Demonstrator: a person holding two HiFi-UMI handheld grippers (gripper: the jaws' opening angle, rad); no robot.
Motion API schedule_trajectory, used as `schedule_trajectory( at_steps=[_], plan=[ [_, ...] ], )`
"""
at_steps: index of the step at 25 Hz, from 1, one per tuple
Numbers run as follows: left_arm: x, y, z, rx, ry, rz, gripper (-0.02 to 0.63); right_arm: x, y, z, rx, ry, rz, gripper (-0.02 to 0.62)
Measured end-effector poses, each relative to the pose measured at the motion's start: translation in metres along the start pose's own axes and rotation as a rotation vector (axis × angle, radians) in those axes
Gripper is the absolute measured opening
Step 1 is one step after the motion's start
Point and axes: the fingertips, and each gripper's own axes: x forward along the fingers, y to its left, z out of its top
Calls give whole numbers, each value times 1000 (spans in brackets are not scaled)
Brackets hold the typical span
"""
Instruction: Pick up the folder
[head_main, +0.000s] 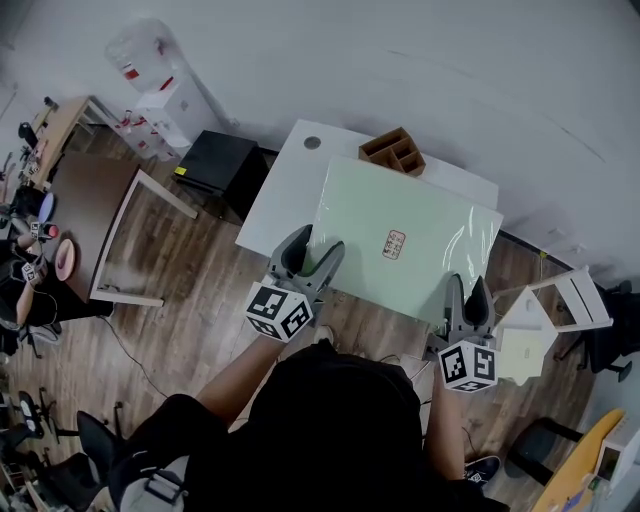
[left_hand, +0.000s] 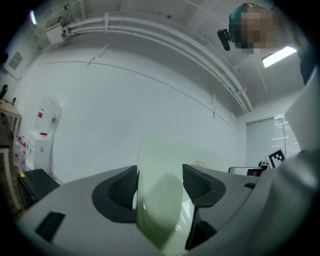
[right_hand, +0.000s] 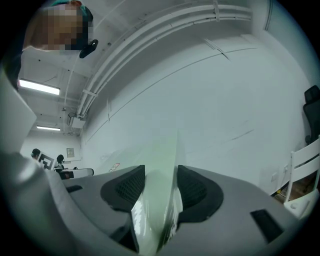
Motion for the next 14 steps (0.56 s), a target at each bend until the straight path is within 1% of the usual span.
schedule_trajectory(
  at_steps=[7, 14],
  plan=[
    [-8, 22, 5, 8, -19, -8, 293, 9, 21, -5, -15, -25, -8, 219],
    [-16, 46, 20, 27, -40, -33, 293, 18, 49, -5, -24, -57, -22, 218]
  ],
)
